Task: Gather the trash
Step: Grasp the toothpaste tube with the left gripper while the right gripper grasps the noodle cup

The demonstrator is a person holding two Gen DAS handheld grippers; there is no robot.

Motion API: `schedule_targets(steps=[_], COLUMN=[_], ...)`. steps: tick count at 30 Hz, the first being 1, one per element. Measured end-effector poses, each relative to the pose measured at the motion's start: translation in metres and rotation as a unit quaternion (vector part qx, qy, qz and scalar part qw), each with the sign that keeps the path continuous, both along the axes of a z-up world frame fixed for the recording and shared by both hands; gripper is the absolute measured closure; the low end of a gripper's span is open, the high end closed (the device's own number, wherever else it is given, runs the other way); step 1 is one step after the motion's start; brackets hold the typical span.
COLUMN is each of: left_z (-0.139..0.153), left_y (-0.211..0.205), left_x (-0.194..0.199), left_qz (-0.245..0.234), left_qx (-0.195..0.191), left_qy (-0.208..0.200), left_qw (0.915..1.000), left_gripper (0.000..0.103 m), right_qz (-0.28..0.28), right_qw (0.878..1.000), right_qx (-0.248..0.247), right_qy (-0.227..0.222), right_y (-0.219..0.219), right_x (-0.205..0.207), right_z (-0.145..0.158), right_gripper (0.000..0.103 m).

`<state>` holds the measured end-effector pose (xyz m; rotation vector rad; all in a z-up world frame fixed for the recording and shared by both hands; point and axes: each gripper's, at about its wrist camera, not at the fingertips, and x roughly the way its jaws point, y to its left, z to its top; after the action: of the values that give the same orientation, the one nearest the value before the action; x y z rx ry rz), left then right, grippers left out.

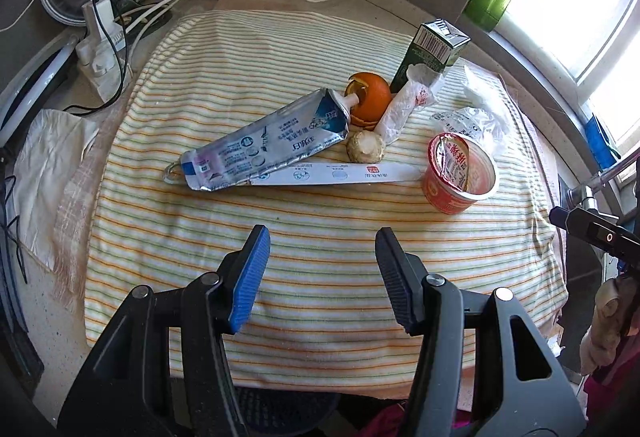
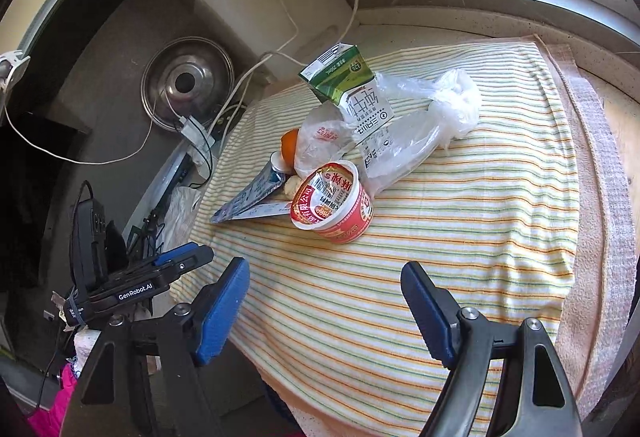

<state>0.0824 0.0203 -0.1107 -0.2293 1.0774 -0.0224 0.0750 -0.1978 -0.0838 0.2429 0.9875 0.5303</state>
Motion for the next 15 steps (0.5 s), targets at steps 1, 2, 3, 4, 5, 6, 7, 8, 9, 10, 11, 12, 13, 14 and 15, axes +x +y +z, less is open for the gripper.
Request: schedule_targets(steps=[1, 2, 3, 4, 5, 6, 7, 8, 9, 10, 11, 12, 13, 14, 15], left_z=[0.001, 0.001, 0.002, 0.002, 0.002, 0.002, 0.001, 0.000, -0.001, -0.003, -0.004, -0.006, -0.007, -0.009, -0.010], left_y=[0.000, -0.001, -0.002, -0.003, -0.004, -0.005, -0.006, -0.007, -0.008, -0.008, -0.008, -0.008, -0.008, -0.009, -0.009], left_x=[0.005, 0.009, 0.014, 0.019, 0.022, 0.026, 0.030, 0.035, 0.040, 0.045, 0.050, 0.056, 0.062, 0.068, 0.074], left_qz=[-0.003, -0.006, -0.009, -0.015, -0.020, -0.023, -0.027, -0.033, -0.037, -0.039, -0.041, -0.045, -0.047, -0.050, -0.054], left_qx=[0.003, 0.006, 0.009, 0.013, 0.018, 0.024, 0.028, 0.030, 0.034, 0.038, 0.042, 0.046, 0.050, 0.055, 0.060], left_qy=[0.001, 0.001, 0.002, 0.004, 0.005, 0.004, 0.006, 0.010, 0.013, 0.016, 0.020, 0.024, 0.026, 0.031, 0.035], left_qw=[1.0000, 1.0000, 0.9999, 0.9998, 0.9996, 0.9994, 0.9992, 0.9990, 0.9987, 0.9984, 0.9981, 0.9976, 0.9973, 0.9968, 0.9961], left_gripper=[0.047, 0.047, 0.046, 0.039, 0.037, 0.035, 0.035, 0.035, 0.035, 0.035, 0.035, 0.035, 0.035, 0.035, 0.035], right_qz=[0.000, 0.000, -0.001, -0.001, 0.000, 0.000, 0.000, 0.001, 0.002, 0.003, 0.004, 0.004, 0.005, 0.005, 0.006], right_qw=[1.000, 1.000, 1.000, 1.000, 1.000, 1.000, 1.000, 1.000, 1.000, 0.999, 0.999, 0.999, 0.999, 0.999, 0.999], right_qx=[0.001, 0.003, 0.004, 0.007, 0.009, 0.011, 0.014, 0.016, 0.019, 0.020, 0.021, 0.022, 0.022, 0.023, 0.024], right_qy=[0.002, 0.005, 0.007, 0.009, 0.011, 0.014, 0.017, 0.020, 0.023, 0.025, 0.027, 0.029, 0.030, 0.032, 0.032], right_y=[0.000, -0.001, -0.002, -0.003, -0.004, -0.004, -0.005, -0.005, -0.006, -0.006, -0.005, -0.005, -0.005, -0.005, -0.005], right_x=[0.003, 0.007, 0.010, 0.013, 0.015, 0.017, 0.020, 0.022, 0.024, 0.027, 0.029, 0.031, 0.033, 0.035, 0.037], right_z=[-0.001, -0.002, -0.003, -0.004, -0.005, -0.006, -0.007, -0.008, -0.009, -0.009, -0.010, -0.011, -0.012, -0.012, -0.012], right_gripper=[0.023, 0.024, 0.024, 0.025, 0.026, 0.027, 0.027, 0.029, 0.029, 0.029, 0.030, 0.031, 0.031, 0.031, 0.031])
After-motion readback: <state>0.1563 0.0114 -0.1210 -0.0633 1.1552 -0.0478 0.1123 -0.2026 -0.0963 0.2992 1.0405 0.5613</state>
